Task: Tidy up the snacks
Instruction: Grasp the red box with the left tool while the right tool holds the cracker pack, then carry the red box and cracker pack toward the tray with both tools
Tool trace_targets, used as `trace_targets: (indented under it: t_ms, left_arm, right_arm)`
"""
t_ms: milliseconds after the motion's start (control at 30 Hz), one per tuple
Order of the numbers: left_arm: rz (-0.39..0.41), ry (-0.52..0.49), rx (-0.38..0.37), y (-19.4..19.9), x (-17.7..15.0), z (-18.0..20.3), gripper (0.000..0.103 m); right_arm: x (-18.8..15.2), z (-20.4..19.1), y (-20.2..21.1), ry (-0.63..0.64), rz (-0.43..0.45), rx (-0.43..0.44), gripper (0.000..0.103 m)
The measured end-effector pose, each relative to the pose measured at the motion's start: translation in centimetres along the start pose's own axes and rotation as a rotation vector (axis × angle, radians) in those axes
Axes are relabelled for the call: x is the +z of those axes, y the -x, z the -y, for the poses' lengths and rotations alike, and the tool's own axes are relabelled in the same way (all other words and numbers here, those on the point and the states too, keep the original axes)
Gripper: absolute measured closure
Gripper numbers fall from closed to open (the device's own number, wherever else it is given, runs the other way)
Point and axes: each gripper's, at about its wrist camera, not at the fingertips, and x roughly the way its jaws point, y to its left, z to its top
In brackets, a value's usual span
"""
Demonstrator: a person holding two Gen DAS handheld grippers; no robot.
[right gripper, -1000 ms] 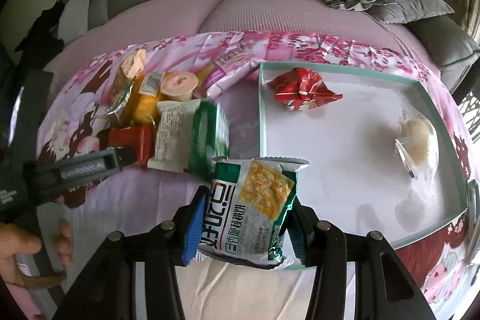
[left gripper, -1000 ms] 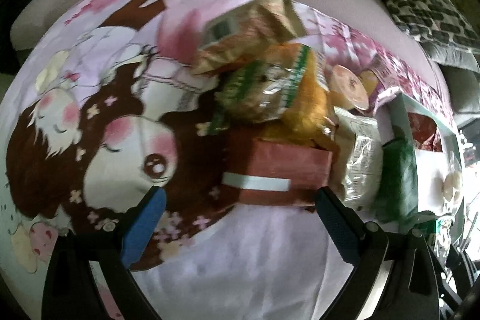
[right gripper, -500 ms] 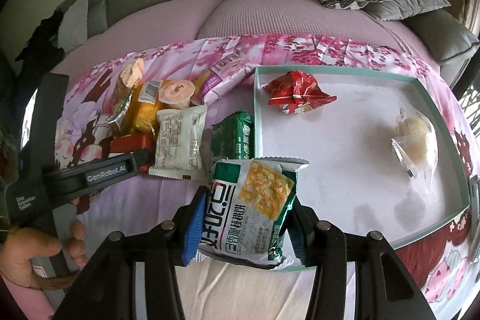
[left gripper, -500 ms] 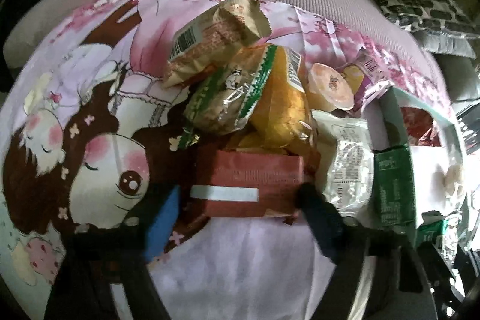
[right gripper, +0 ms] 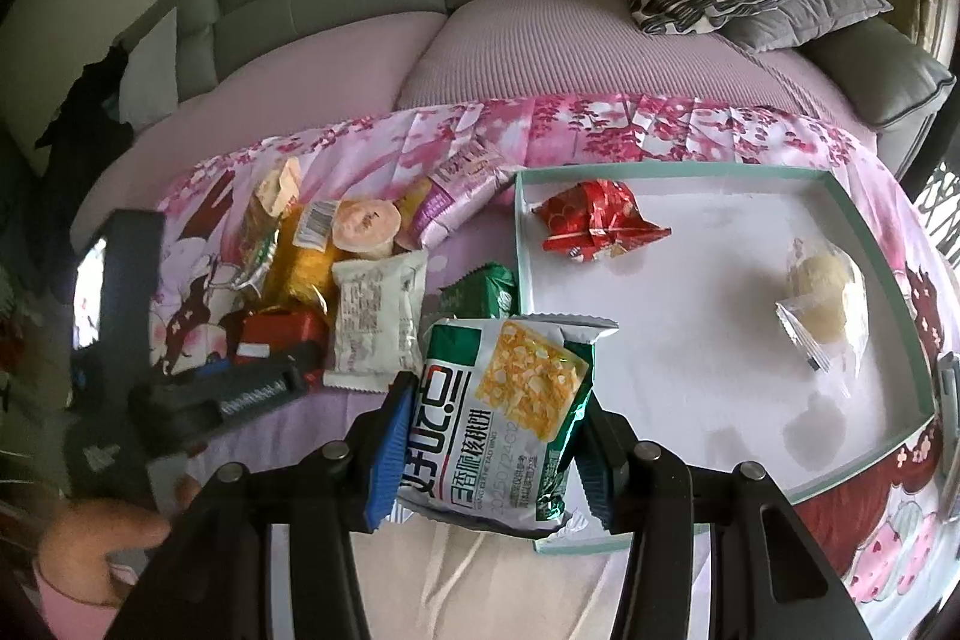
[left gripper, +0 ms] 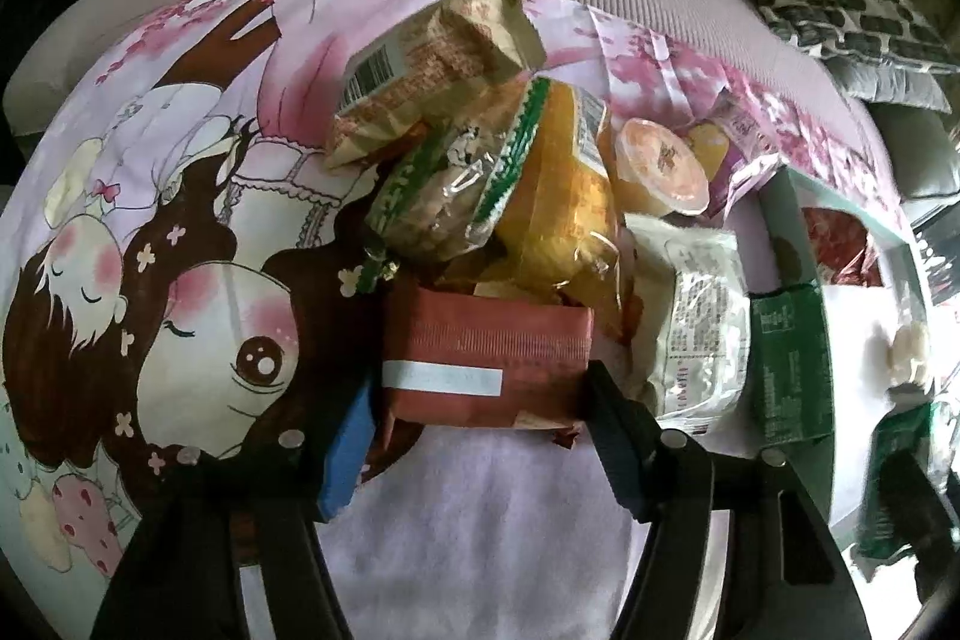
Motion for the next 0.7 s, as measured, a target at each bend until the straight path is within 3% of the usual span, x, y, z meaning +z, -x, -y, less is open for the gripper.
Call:
trace_targets:
  t_ms: [333,700]
  left_arm:
    - [0.015,0.007,0.014,-0.3,0.3,0.1,0.035]
    - [0.114,-0.023,0.072,4.2,-0.9,0.9,0.036]
  right_arm:
    - [0.7,0.1,-0.9,-0.027,-0.007,-0.002,0.051]
    - [0.3,2.9,-0.3,-0.089,0.016,0.006,0.051]
